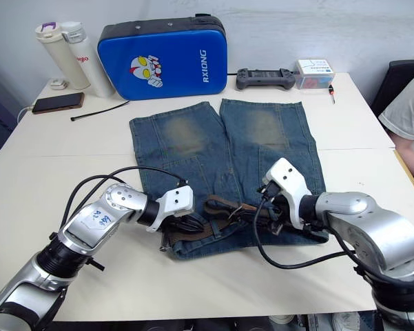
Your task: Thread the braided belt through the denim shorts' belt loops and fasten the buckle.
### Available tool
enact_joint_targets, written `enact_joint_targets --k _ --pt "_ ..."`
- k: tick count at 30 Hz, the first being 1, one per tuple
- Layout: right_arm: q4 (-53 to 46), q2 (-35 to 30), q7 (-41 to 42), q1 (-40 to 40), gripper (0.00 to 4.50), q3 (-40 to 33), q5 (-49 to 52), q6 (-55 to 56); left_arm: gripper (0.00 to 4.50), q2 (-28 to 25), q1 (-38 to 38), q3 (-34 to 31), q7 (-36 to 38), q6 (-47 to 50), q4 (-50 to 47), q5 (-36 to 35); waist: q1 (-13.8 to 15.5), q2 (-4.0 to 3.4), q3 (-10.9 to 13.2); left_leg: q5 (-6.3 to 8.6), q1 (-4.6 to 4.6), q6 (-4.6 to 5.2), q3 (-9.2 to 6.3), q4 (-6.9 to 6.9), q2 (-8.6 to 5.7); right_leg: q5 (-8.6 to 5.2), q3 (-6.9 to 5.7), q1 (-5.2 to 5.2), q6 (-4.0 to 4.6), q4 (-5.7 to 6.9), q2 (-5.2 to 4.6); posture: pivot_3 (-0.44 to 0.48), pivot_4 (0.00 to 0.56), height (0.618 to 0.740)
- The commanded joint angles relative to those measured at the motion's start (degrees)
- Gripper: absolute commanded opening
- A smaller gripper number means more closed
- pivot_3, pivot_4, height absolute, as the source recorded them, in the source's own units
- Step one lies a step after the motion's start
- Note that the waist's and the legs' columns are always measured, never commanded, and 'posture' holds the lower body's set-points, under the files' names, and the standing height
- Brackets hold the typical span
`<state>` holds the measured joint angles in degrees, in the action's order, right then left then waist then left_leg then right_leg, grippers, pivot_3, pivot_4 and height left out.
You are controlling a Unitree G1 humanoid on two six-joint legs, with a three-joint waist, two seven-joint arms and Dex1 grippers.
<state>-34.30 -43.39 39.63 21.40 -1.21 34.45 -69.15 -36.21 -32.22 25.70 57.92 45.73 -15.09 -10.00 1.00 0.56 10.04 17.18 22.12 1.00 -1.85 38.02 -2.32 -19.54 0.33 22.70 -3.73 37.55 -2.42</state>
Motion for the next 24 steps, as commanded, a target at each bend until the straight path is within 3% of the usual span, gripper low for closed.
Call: enact_joint_targets --k 1,2,4,10,12,19,24 --pt "1.4 0.3 -0.4 1.1 4.44 1.2 -0.5 2.1 0.0 -0.9 0.7 -0.9 -1.2 0.9 -0.8 0.5 0.0 0.0 0.0 0.0 0.0 0.0 0.0 0.0 0.0 0.0 0.0 0.0 0.0 0.0 0.0 0.0 0.15 0.74" --pt "2.1 0.0 -0.2 1.2 4.44 1.8 -0.7 2.7 0.0 -0.9 0.8 -0.8 -1.4 1.0 -0.9 0.6 0.0 0.0 0.0 0.0 0.0 0.0 0.0 0.0 0.0 0.0 0.0 0.0 0.0 0.0 0.0 0.0 0.15 0.74" --pt "3.3 -0.2 0.0 1.5 3.64 2.7 -1.1 3.7 0.0 -0.9 0.8 -0.7 -1.8 1.2 -1.3 0.6 0.0 0.0 0.0 0.0 0.0 0.0 0.0 0.0 0.0 0.0 -0.01 0.0 0.0 0.0 0.0 0.0 0.15 0.74" --pt "6.0 0.6 0.1 1.7 0.68 3.5 -0.8 4.7 0.0 -0.8 1.2 -1.0 -2.8 2.5 -2.7 0.1 0.0 0.0 0.0 0.0 0.0 0.0 0.0 0.0 0.0 0.0 -0.01 0.0 0.0 0.0 0.0 0.0 0.15 0.74" --pt "6.3 1.0 -0.1 1.9 0.06 3.3 -0.4 4.2 0.0 -0.9 1.3 -1.1 -3.0 2.8 -3.1 0.0 0.0 0.0 0.0 0.0 0.0 0.0 0.0 0.0 0.0 0.0 0.0 0.0 0.0 0.0 0.0 0.0 0.15 0.74" --pt "6.4 -1.3 0.1 2.1 0.06 3.4 -1.7 5.6 0.0 -1.1 1.5 -1.1 -3.2 3.0 -3.2 -0.3 0.0 0.0 0.0 0.01 0.0 0.01 0.0 0.0 0.0 0.0 -0.01 0.0 0.0 0.0 0.0 0.0 0.15 0.74" --pt "5.5 -6.8 3.1 2.6 0.06 6.6 -8.1 16.4 0.0 -1.2 1.3 -0.9 -3.0 2.7 -2.8 -0.6 0.1 0.0 0.0 0.01 0.01 0.02 0.0 0.0 0.0 0.0 -0.01 0.0 0.0 -0.03 -0.01 0.0 0.15 0.74"
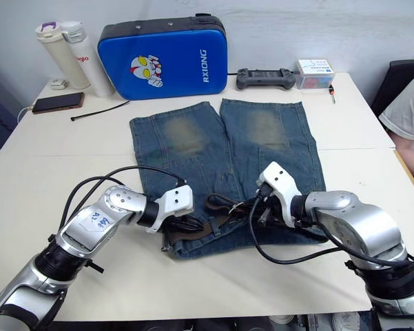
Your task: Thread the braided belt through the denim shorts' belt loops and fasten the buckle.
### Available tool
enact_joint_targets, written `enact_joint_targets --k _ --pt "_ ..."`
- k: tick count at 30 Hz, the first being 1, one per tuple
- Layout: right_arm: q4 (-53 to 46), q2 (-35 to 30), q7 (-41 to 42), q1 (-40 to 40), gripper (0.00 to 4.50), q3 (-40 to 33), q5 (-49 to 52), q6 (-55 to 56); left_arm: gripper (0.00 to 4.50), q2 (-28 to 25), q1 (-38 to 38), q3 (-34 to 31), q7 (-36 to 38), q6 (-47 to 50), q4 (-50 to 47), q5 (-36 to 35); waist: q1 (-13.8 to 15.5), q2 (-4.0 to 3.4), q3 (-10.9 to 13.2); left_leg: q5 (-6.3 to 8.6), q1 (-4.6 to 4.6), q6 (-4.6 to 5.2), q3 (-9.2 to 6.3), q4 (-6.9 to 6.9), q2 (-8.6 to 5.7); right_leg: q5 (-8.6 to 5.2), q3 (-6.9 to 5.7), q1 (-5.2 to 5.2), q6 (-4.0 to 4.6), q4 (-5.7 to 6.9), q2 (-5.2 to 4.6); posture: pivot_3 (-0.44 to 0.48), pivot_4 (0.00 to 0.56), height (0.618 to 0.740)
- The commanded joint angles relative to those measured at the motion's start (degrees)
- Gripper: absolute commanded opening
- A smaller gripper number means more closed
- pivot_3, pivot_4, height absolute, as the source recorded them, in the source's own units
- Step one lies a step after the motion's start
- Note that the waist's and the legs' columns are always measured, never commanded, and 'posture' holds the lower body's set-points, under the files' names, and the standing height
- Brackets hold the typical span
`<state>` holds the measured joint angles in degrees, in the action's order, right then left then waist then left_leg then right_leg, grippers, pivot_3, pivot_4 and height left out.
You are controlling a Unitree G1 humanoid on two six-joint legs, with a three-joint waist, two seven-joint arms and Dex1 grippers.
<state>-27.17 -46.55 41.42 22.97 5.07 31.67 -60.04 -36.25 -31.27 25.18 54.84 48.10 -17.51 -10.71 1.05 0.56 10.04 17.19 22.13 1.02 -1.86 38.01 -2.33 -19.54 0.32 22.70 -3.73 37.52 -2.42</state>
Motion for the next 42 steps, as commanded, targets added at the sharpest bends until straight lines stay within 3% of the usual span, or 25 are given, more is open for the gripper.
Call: enact_joint_targets --k 1,9,14,19,25,36,39,42 --pt "-2.0 -4.5 1.8 0.9 0.06 0.1 -5.7 8.5 0.0 -1.1 0.4 -0.3 0.2 0.1 -0.2 0.1 0.0 0.0 0.0 0.0 0.0 0.0 0.0 0.0 0.0 0.0 0.0 0.0 0.0 0.0 0.0 0.0 0.15 0.74" --pt "-6.8 -15.0 6.8 -1.6 0.06 -2.2 -9.4 14.5 0.0 -0.7 -0.2 0.9 1.3 -1.7 1.8 0.3 0.2 -0.01 0.0 0.0 0.03 0.0 0.0 -0.01 0.0 0.0 -0.01 0.02 0.0 -0.03 0.0 0.0 0.15 0.74" --pt "-7.4 -21.4 8.6 -12.7 0.06 -9.7 -13.7 20.2 0.0 -0.8 -0.8 1.9 3.1 -3.1 2.9 0.5 0.4 0.0 0.0 0.01 0.07 0.0 -0.01 -0.04 0.01 0.0 -0.03 0.01 0.0 -0.12 0.0 0.0 0.15 0.74" --pt "-4.5 -16.3 7.2 -25.5 0.06 -23.1 -14.8 24.1 0.0 -1.2 -1.4 3.1 5.0 -4.7 4.2 0.8 0.4 0.01 0.0 0.0 0.05 -0.01 0.0 -0.04 0.0 0.0 -0.02 -0.05 -0.01 -0.12 0.0 0.0 0.15 0.74" --pt "-3.9 -13.4 8.8 -38.7 0.06 -32.5 -19.1 30.6 0.0 -2.1 -2.2 4.1 6.9 -7.0 5.9 1.7 0.5 -0.01 0.0 0.0 0.04 -0.01 0.01 -0.04 0.0 0.0 -0.02 -0.06 -0.01 -0.1 0.02 0.0 0.15 0.74" --pt "-2.0 -10.7 8.7 -38.9 0.06 -30.0 -19.7 36.0 0.0 -2.7 -2.1 2.3 8.2 -7.2 6.2 0.8 0.4 0.0 0.0 -0.02 -0.06 -0.05 0.03 -0.03 0.0 0.0 -0.01 -0.14 -0.02 -0.09 0.03 0.0 0.15 0.74" --pt "-1.1 -9.5 11.1 -38.9 0.94 -29.9 -15.5 31.8 0.0 -4.7 -1.7 1.5 9.3 -8.4 5.4 1.0 0.2 0.0 0.0 -0.04 -0.06 -0.08 0.03 -0.03 0.0 0.0 0.0 -0.13 -0.02 -0.08 0.03 0.0 0.15 0.74" --pt "0.8 -8.8 13.2 -38.9 2.15 -31.7 -12.5 31.3 0.0 -6.1 -1.6 -0.7 10.3 -8.0 3.7 -0.7 0.1 0.0 0.0 -0.04 -0.07 -0.09 0.03 -0.04 0.04 0.0 0.0 -0.13 -0.02 -0.07 0.06 0.0 0.15 0.74"
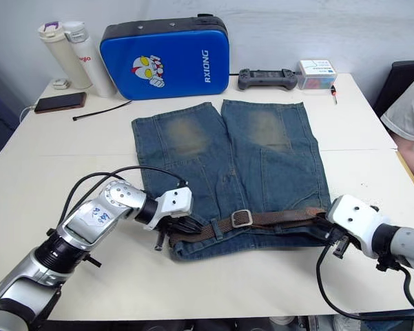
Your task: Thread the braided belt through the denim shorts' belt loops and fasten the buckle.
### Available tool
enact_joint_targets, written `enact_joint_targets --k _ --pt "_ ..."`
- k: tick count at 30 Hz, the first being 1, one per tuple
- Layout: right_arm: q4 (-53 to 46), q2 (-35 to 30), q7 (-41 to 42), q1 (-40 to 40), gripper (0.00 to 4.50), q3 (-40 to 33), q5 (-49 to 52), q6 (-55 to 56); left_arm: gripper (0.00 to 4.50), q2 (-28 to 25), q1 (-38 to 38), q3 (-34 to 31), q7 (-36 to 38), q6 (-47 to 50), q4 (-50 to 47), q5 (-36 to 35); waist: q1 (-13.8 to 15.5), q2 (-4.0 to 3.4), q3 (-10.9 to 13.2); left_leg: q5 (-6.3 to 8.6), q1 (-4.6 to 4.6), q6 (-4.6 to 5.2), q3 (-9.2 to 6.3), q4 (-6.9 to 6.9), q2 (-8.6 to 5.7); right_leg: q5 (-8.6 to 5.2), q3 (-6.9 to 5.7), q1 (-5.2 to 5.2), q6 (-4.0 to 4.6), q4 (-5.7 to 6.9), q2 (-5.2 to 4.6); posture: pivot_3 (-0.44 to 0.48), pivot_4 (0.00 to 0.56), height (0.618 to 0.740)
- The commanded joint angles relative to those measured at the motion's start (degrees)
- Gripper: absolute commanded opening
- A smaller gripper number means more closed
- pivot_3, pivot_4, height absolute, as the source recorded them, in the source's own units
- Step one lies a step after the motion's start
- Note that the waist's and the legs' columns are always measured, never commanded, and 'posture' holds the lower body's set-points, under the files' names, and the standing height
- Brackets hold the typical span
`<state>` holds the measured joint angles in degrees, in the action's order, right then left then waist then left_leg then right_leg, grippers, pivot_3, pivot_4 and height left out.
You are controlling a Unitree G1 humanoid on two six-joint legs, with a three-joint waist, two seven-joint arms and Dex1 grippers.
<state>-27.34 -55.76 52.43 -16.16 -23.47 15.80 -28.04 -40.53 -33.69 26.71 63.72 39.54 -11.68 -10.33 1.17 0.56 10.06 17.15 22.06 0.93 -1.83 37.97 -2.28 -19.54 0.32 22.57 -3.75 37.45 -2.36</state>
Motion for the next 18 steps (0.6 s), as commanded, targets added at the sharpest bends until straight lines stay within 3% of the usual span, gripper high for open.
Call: enact_joint_targets --k 1,5,9,13,18 --pt "1.4 0.5 2.9 0.4 2.64 -3.8 4.4 -1.1 0.0 -2.0 0.7 -3.0 1.7 0.9 -2.6 -1.8 0.0 -0.02 0.0 0.01 0.0 0.01 0.0 0.0 0.0 0.0 0.01 0.01 0.0 0.01 0.0 0.0 0.15 0.74" --pt "2.7 0.3 6.5 3.1 4.44 -7.2 13.0 -6.5 0.0 -3.6 0.6 -7.7 3.2 1.6 -5.3 -5.5 0.1 -0.01 0.0 0.02 0.01 0.04 0.0 0.0 -0.01 0.0 0.0 0.0 0.0 -0.01 -0.02 0.0 0.15 0.74" --pt "3.1 -1.2 9.4 6.1 4.44 -9.3 21.4 -14.0 0.0 -4.5 1.0 -15.5 2.6 7.4 -7.4 -12.2 0.2 0.02 0.1 0.03 0.02 0.06 -0.01 0.0 0.0 0.0 -0.01 0.01 0.0 -0.01 -0.03 0.0 0.15 0.74" --pt "4.7 -2.1 11.4 7.5 4.5 -10.9 26.0 -17.7 1.44 -7.7 5.6 -25.2 3.6 13.0 -9.2 -19.9 0.1 0.01 0.1 0.06 0.02 0.1 -0.02 0.0 0.01 0.0 -0.02 0.01 0.0 -0.02 -0.03 0.0 0.15 0.74" --pt "8.7 -1.9 11.9 9.5 4.5 -10.8 25.3 -15.5 3.43 -7.8 15.6 -43.7 0.4 18.7 -10.0 -30.3 -0.1 0.0 0.1 0.07 0.01 0.1 -0.02 -0.03 0.04 -0.01 -0.02 0.03 0.02 -0.04 -0.04 0.0 0.15 0.74"
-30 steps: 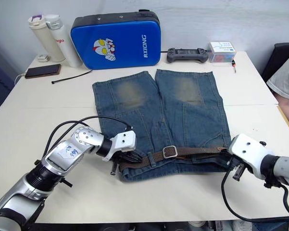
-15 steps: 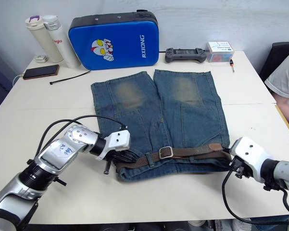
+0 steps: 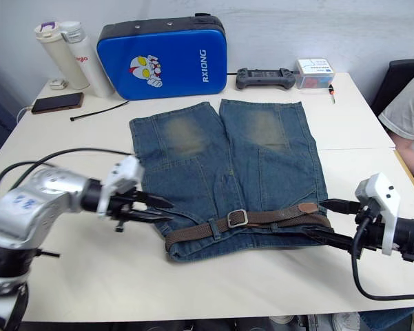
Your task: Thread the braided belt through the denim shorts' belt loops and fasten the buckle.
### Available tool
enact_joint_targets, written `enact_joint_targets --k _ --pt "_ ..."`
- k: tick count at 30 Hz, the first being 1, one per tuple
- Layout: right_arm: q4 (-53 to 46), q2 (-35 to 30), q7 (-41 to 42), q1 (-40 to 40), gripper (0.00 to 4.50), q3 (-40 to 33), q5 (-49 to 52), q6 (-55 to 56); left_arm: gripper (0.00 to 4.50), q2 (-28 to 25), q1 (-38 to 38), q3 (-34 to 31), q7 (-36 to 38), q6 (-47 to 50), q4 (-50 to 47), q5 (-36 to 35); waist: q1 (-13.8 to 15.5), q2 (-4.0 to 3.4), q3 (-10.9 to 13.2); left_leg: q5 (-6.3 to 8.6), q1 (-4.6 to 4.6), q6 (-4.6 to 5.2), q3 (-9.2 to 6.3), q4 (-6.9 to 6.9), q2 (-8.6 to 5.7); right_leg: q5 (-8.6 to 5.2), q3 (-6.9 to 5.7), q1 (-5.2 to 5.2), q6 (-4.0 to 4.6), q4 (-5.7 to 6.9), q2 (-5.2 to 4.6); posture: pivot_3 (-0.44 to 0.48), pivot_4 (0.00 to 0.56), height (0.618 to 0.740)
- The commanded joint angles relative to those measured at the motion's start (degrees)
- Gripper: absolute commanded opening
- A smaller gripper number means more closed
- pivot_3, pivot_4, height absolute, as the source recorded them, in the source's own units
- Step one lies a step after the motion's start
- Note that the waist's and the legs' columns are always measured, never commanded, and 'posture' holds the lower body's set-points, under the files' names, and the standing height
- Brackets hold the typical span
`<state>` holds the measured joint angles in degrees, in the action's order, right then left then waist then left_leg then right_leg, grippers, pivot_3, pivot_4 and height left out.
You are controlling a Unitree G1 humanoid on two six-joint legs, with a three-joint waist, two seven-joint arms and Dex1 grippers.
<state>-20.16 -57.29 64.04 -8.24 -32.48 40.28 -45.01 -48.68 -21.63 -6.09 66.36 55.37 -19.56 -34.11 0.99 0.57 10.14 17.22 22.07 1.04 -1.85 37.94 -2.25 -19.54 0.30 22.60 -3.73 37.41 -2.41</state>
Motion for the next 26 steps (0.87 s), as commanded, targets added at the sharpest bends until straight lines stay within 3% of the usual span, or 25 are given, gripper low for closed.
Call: enact_joint_targets --k 1,3,5,8,13,19,26 --pt "2.1 0.0 0.1 2.0 4.5 -1.6 0.7 1.9 3.7 0.6 6.2 -13.2 -3.0 2.6 -2.5 -6.7 0.2 -0.01 0.0 0.0 0.0 0.01 0.0 0.0 0.0 0.0 -0.01 0.0 0.0 -0.02 -0.01 0.0 0.15 0.74" --pt "2.6 0.7 -0.4 2.5 4.5 -1.0 -0.1 3.1 4.45 1.2 10.2 -16.4 -4.6 1.6 -3.3 -6.9 0.2 -0.01 0.0 0.03 -0.01 0.06 0.0 0.0 -0.01 0.0 -0.01 -0.02 0.0 -0.03 -0.03 0.0 0.15 0.74" --pt "3.0 1.5 -1.6 3.2 4.5 -0.1 -1.3 4.9 4.45 3.1 14.4 -20.1 -7.3 0.5 -3.3 -7.1 0.3 -0.02 0.0 0.08 -0.01 0.09 0.0 0.0 -0.01 0.0 0.0 -0.02 0.0 -0.07 -0.04 0.0 0.15 0.74" --pt "3.3 3.1 -3.6 3.4 4.5 1.9 -5.1 9.7 4.45 3.3 23.7 -20.1 -9.1 -5.6 -5.1 -1.8 0.3 -0.04 0.0 0.11 0.0 0.06 0.01 -0.01 -0.01 0.0 0.0 -0.02 0.0 -0.1 -0.04 0.0 0.15 0.74" --pt "3.9 5.7 -6.9 4.4 4.5 4.3 -8.8 14.6 4.45 4.2 30.8 -19.7 -11.7 -9.0 -7.6 -1.0 0.4 -0.04 0.0 0.16 -0.01 0.1 0.01 -0.02 -0.01 -0.01 0.01 -0.02 0.01 -0.1 -0.08 0.0 0.15 0.74" --pt "4.6 6.1 -7.6 5.5 4.5 6.0 -9.2 15.1 4.45 5.3 31.1 -19.5 -13.8 -14.3 -6.0 -0.1 0.3 -0.12 0.0 0.19 -0.01 0.12 0.01 -0.04 -0.01 -0.02 -0.01 -0.02 0.04 -0.1 -0.1 0.0 0.15 0.74" --pt "6.6 6.5 -8.0 6.9 4.5 8.1 -10.3 17.0 4.45 7.2 26.1 -17.2 -17.6 -14.1 -4.6 -1.6 0.4 -0.13 0.0 0.19 -0.02 0.12 0.01 -0.09 -0.02 -0.02 -0.02 -0.02 0.05 -0.11 -0.1 0.0 0.15 0.74"
